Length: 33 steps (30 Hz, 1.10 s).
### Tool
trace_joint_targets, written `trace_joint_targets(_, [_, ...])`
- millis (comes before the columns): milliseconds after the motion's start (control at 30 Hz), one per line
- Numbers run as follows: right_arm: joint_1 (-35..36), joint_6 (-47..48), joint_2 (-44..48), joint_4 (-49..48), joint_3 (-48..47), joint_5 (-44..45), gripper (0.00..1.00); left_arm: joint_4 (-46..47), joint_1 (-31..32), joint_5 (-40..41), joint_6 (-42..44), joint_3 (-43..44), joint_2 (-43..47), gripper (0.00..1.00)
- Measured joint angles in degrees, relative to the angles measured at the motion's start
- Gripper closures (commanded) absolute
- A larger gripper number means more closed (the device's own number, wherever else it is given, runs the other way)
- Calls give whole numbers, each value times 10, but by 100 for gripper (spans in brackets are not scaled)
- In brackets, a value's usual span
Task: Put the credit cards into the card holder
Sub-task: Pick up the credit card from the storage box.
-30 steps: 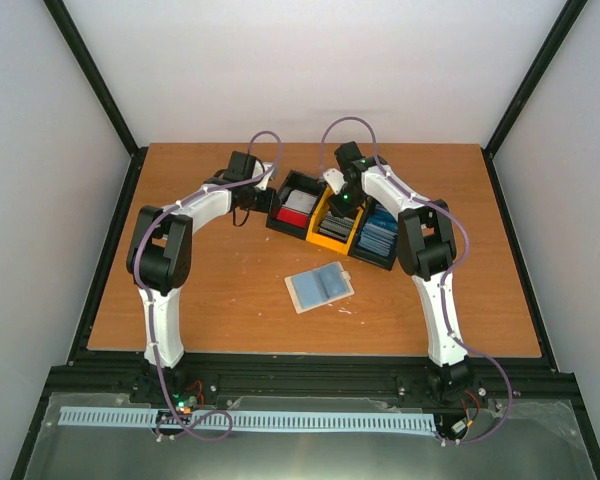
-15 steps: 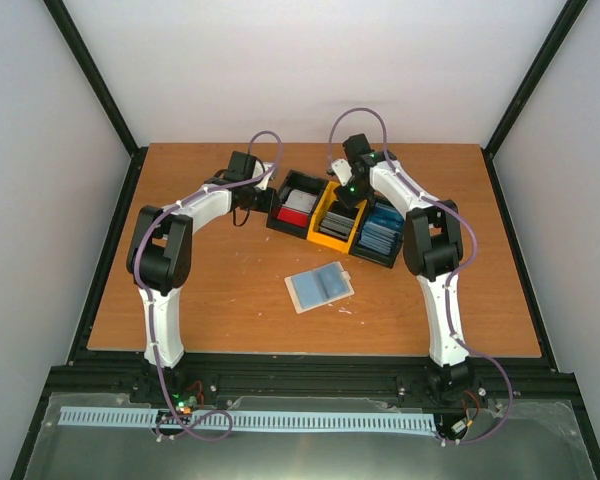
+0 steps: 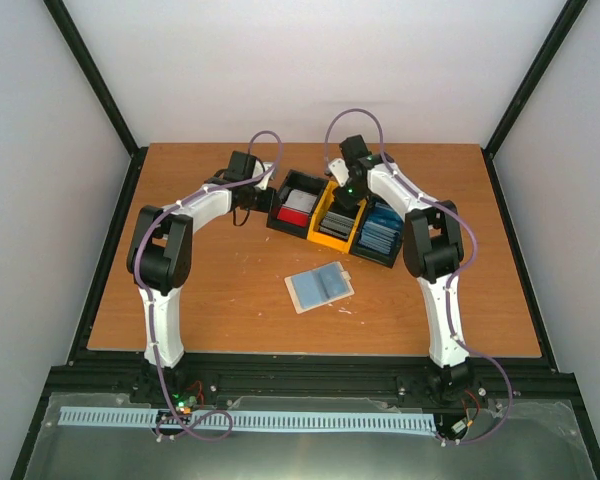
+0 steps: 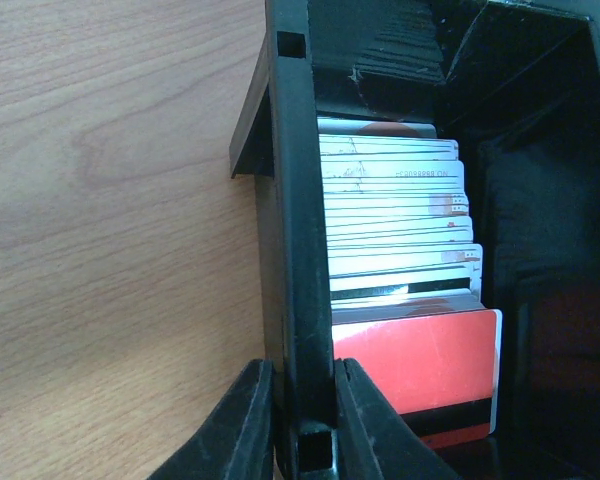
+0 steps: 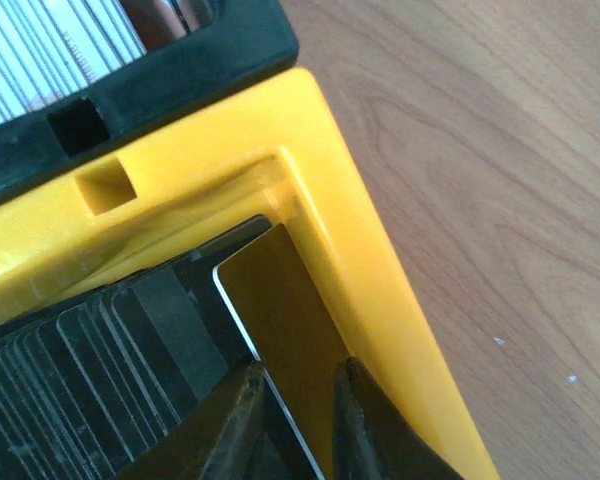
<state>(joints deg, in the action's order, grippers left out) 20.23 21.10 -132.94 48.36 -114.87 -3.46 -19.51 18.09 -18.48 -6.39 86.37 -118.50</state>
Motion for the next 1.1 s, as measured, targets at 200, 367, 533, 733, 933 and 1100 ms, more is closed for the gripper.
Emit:
trace_joint_targets(200, [16, 15, 1, -27, 26, 86, 81, 0, 0, -3, 0, 3, -2, 92])
trace_joint_targets(367, [19, 25, -1, -27, 26, 94, 74, 2, 1, -2, -1, 3, -3, 92])
trace_joint_targets(533, [19, 34, -2, -29, 27, 95, 94, 2, 1, -2, -1, 3, -3, 90])
trace_joint_targets(733, [18, 44, 0, -33, 25, 101, 97, 0, 0, -7, -1, 5, -3, 74])
trace_joint_targets(933, [13, 23, 31, -23, 39, 70, 97, -33, 1, -51, -4, 14, -1, 45])
trace_joint_targets(1100, [5, -12, 118, -28, 75, 51, 97, -41, 2, -70, -24, 15, 24, 31])
